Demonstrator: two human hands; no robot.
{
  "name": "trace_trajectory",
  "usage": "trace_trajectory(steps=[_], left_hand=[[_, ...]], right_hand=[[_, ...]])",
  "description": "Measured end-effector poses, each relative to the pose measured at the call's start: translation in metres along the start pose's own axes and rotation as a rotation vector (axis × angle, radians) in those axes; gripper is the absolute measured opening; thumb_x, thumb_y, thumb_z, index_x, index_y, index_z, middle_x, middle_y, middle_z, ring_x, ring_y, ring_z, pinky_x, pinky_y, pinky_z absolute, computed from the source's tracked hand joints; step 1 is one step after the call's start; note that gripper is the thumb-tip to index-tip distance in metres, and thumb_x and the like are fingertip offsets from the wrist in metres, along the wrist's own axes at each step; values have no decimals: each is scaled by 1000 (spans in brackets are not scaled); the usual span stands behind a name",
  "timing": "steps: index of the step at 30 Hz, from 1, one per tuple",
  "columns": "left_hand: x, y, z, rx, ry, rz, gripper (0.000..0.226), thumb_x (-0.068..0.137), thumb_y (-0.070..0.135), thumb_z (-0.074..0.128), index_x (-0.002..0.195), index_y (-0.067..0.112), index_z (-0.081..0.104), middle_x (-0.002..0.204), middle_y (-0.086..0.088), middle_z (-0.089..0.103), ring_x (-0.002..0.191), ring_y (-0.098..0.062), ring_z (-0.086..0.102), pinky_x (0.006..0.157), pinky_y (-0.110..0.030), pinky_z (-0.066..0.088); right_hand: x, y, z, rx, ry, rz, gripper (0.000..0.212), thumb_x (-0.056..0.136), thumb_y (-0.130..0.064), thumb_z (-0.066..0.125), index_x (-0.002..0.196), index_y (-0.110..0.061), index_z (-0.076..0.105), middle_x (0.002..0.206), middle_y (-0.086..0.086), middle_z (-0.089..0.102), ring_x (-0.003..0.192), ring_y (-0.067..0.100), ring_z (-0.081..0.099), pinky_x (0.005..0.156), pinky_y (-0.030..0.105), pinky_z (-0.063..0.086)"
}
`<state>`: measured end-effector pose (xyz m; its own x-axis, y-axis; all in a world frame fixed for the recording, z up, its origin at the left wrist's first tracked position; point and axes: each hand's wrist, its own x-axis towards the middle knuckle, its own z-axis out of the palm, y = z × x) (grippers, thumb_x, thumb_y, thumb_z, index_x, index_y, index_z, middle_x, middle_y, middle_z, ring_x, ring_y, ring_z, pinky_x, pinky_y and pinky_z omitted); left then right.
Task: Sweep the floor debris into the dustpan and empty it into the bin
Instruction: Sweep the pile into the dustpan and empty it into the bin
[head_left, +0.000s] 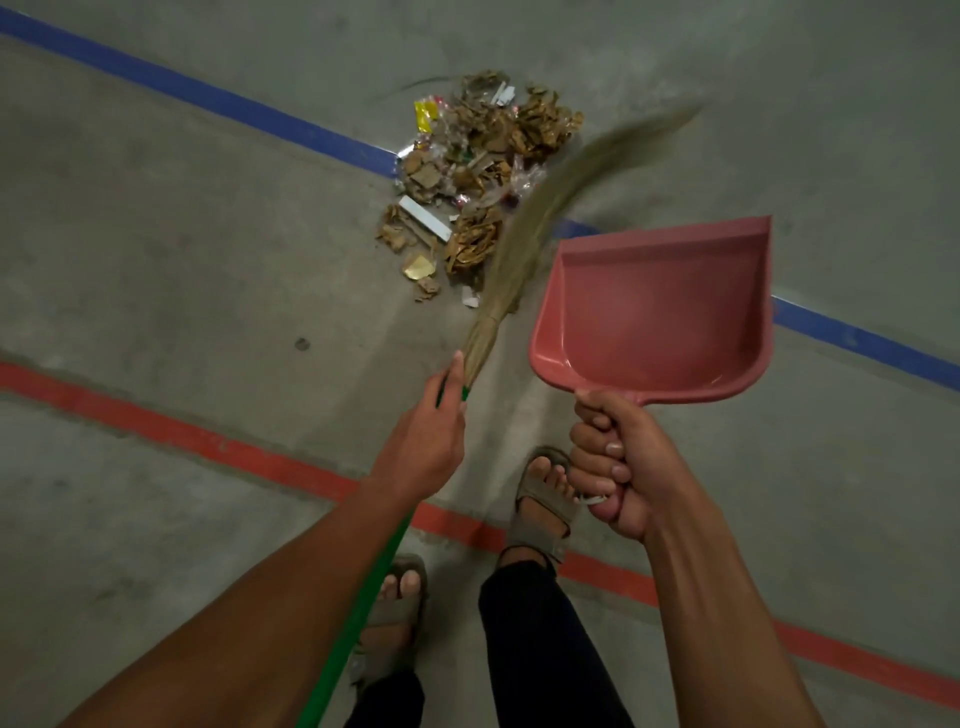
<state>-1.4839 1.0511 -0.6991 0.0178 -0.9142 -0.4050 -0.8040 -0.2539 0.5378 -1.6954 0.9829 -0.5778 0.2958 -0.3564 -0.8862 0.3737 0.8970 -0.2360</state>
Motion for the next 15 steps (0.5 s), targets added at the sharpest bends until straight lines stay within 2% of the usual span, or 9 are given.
trace_trajectory(steps=[3,7,11,13,15], left_hand=[[21,-16,-22,-48,140,-74,65,109,29,35,165,24,2,143,-12,40,91,-34,59,77,-47,54],[74,-54,-55,30,270,-217,65,108,28,37,165,18,7,145,-16,41,107,-39,58,89,-49,50],[127,-100,-83,121,107,-428,74,103,23,45,165,13,6,152,-22,40,129,-45,48,108,-58,42],[138,-113,-88,168,-6,-431,76,101,21,49,164,9,9,149,-27,43,131,-48,47,110,-54,40],[136,-109,-86,168,-54,-358,73,102,18,48,164,7,10,147,-29,44,129,-48,48,108,-50,38]], right_hand=[[4,8,11,-31,-18,20,35,98,-22,52,65,-21,38,46,-7,21,30,4,16,32,16,15],[13,13,23,-44,-24,35,36,98,-20,51,65,-21,38,45,-7,21,29,5,17,32,15,17],[25,14,33,-33,-41,45,36,98,-20,49,64,-21,39,44,-7,21,28,4,17,30,16,18],[30,14,38,-25,-47,59,36,98,-20,50,64,-21,38,44,-7,21,28,4,17,29,16,18],[36,15,39,-21,-50,59,35,98,-20,50,65,-21,38,45,-8,20,29,4,16,29,16,18]])
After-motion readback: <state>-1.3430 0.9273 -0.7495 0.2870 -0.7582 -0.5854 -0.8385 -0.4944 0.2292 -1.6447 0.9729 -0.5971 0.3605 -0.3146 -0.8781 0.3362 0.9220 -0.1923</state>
